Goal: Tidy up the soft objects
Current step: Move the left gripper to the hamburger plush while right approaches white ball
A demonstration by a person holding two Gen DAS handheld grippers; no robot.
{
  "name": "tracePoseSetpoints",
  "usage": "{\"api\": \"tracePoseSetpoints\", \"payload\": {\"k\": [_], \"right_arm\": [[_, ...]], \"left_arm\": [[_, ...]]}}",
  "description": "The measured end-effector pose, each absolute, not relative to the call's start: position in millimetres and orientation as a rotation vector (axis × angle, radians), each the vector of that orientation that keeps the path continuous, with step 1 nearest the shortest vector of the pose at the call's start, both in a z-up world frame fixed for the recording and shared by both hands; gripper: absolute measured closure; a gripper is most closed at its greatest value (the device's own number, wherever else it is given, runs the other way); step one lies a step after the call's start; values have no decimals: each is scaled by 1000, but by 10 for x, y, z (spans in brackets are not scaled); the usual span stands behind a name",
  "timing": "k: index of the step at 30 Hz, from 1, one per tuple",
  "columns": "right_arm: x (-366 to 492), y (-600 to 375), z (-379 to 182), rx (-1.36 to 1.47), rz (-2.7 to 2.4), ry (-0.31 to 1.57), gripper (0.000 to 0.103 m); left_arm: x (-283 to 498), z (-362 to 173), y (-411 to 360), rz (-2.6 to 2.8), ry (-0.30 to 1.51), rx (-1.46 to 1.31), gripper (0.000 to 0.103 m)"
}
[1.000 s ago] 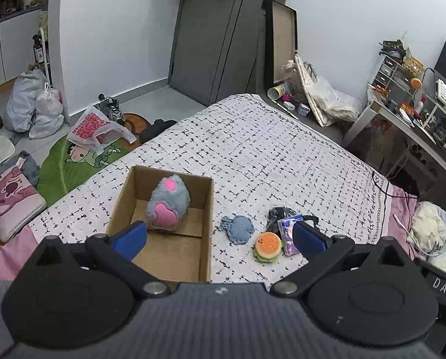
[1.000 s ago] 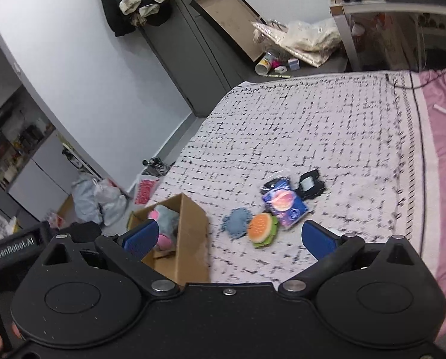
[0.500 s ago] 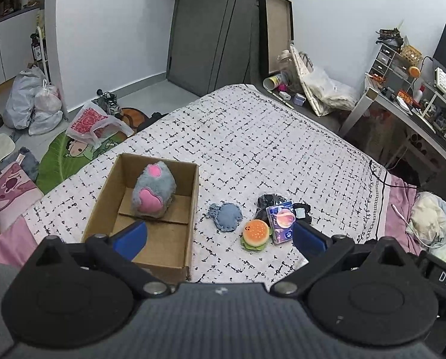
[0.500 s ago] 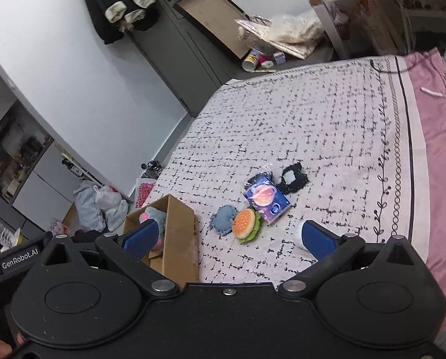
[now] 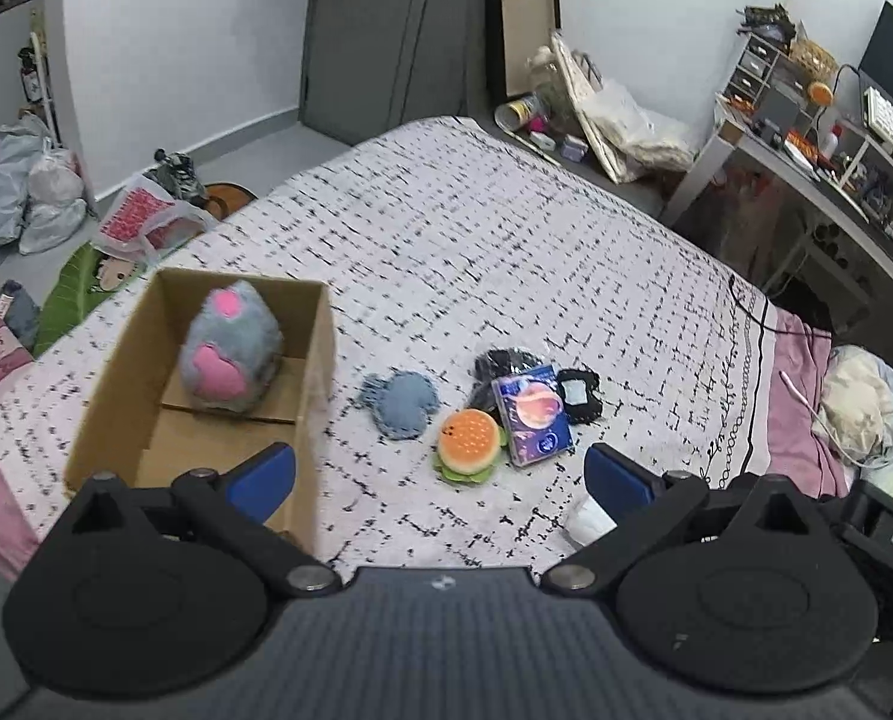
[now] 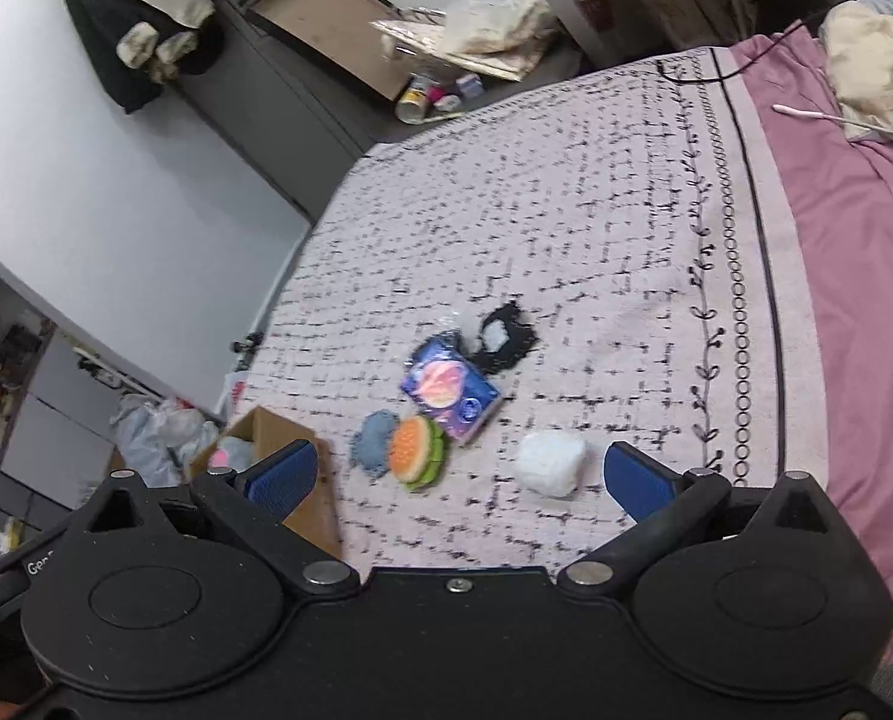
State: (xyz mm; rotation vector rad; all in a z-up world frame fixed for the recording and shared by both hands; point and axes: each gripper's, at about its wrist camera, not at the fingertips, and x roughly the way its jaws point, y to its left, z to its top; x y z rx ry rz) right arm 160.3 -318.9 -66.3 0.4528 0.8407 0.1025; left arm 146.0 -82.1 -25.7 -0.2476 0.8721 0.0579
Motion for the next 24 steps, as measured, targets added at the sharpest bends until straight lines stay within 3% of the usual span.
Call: {"api": "tracePoseSetpoints", "payload": {"k": [9,16,19,24], "right_arm": [[1884,-3135,-914,420,45,912,0],[2083,-3263,-1113,531,29,954,1],[2148,-3316,-1204,575,13,975,6],[2272,-3294,-1372,590,-26,1024,25]], "left_arm": [[1812,-588,-881,34,926,-279,4],[2088,-861,-914,24,972,-320,17],[2209,-995,-907,22,1007,-347,25],[2377,-1217,-913,25,1051,-369,32]]}}
